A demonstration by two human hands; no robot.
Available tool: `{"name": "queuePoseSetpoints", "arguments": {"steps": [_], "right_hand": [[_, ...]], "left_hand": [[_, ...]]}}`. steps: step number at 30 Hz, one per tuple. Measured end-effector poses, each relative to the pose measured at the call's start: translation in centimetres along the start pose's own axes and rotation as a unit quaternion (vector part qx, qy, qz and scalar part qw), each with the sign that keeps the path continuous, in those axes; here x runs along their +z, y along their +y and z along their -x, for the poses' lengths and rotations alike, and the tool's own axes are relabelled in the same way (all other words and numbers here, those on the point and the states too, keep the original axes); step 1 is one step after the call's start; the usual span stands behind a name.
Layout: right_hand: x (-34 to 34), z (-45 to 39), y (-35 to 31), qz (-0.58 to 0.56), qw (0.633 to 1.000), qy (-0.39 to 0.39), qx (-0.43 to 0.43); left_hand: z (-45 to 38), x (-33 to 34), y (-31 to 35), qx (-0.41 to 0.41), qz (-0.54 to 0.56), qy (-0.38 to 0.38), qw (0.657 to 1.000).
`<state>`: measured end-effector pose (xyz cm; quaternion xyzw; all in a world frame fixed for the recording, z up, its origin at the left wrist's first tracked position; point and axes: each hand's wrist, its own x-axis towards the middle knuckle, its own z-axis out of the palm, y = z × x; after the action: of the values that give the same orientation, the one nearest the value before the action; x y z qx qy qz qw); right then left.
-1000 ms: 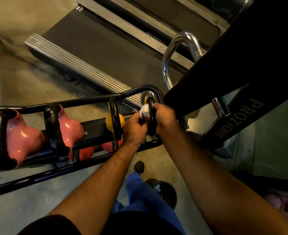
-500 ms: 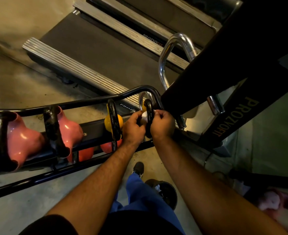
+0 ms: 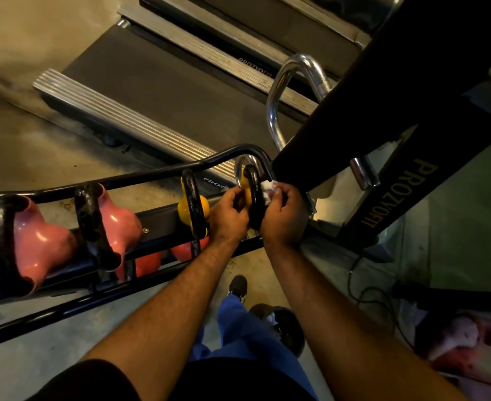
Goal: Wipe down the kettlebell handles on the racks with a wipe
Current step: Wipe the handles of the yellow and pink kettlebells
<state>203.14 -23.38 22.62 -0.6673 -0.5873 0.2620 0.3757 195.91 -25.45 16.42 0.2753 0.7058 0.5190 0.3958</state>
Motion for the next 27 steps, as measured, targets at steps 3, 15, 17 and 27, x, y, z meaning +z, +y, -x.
{"name": "queuePoseSetpoints", "arguments": {"steps": [3,15,17,27], "right_hand": [[-0.6,0.1,0.3,0.009,1.000,-0.007,-0.028],[-3.6,1.9,0.2,0.004,0.999,0.013,-0.047],[-4.2,2.6,-0.1,-0.016,0.999,0.014,-0.040],[-7.7,7.3,0.7,-0.187,0.981,-0.048,0.034]], "left_hand": [[0.1,0.0,0.0,0.001,-0.015,-0.017,1.000],[3.5,-1.1,0.8,0.036,-0.087,0.032,0.995],[4.9,-1.5,1.0,0.054,-0.098,0.046,0.993],[11.8,-4.3,0.7,0.073,-0.100,0.066,0.990]]}}
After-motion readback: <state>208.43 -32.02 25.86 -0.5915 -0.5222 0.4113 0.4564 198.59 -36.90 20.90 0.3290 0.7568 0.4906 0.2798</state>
